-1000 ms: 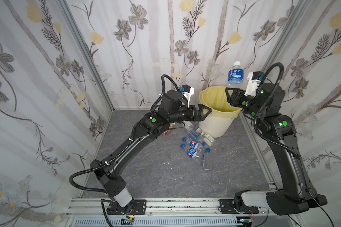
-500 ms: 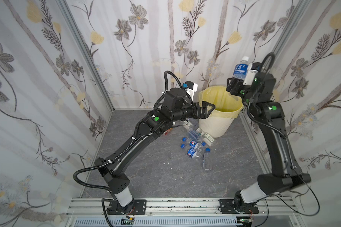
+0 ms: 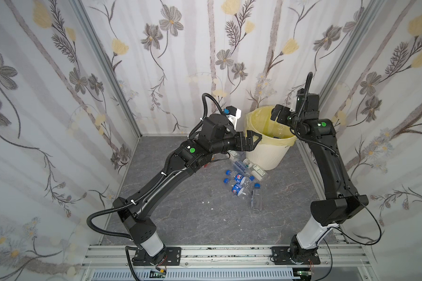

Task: Throw the plastic bottles in the bin
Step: 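Move both grippers back down over the bottles near the robot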

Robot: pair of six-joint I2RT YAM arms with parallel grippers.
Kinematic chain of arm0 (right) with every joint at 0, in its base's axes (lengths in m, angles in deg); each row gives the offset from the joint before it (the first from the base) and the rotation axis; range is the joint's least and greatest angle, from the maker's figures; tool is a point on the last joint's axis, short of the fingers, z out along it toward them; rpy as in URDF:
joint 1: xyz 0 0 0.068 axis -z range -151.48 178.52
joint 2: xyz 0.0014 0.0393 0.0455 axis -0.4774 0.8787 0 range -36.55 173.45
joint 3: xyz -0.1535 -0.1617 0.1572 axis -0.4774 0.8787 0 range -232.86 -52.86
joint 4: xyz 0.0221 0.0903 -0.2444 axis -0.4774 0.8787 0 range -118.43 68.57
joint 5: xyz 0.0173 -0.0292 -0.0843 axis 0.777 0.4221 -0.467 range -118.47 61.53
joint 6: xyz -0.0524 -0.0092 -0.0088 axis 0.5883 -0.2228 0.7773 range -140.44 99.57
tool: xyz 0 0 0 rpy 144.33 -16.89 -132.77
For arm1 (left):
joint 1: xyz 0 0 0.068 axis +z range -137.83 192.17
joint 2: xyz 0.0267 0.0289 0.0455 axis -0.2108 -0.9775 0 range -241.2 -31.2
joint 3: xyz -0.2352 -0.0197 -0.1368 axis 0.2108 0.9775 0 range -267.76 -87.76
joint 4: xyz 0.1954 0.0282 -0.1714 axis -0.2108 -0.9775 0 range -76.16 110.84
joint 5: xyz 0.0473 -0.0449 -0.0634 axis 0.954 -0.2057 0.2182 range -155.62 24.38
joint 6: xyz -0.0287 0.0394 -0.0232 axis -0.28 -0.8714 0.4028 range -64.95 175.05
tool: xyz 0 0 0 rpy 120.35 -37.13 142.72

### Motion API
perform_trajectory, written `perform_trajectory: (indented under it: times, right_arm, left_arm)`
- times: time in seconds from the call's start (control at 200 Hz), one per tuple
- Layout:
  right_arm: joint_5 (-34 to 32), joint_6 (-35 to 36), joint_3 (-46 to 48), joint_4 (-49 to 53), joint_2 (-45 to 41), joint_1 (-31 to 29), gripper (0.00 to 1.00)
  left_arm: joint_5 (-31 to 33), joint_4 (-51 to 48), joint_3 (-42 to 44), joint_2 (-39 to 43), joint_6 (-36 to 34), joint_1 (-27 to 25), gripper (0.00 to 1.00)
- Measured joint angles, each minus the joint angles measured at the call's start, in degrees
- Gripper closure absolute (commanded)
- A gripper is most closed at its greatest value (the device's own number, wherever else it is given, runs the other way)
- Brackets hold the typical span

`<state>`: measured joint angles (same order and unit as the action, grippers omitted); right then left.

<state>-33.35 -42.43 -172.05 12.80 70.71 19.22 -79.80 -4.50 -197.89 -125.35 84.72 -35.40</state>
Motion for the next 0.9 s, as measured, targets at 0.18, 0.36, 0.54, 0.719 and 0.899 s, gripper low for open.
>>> perform_trajectory:
  times: [0.18, 0.36, 0.54, 0.719, 0.899]
  right_arm:
    - [0.04, 0.2, 3.3, -0.79, -2.64, 0.0, 0.0]
    - [0.31, 0.2, 6.71, -1.36, -5.14, 0.0, 0.0]
    - [1.81, 0.17, 13.64, -3.43, -10.45, -0.42, 0.0]
    - [1.99, 0.0, 25.35, -5.46, -19.17, -1.4, 0.0]
    - [-0.02, -0.09, 40.02, -7.72, -29.31, -5.4, 0.0]
  left_arm:
    - [0.0, 0.0, -0.02, -0.96, 0.37, 0.0, 0.0]
    - [0.02, 0.2, 1.2, -0.94, 1.09, 0.0, 0.0]
    - [0.98, 0.17, 3.61, -0.87, 2.91, 0.0, 0.0]
    - [2.56, 0.17, 6.95, -0.37, 6.32, 0.0, 0.0]
    - [3.02, 0.87, 11.89, 0.83, 9.68, 0.0, 0.0]
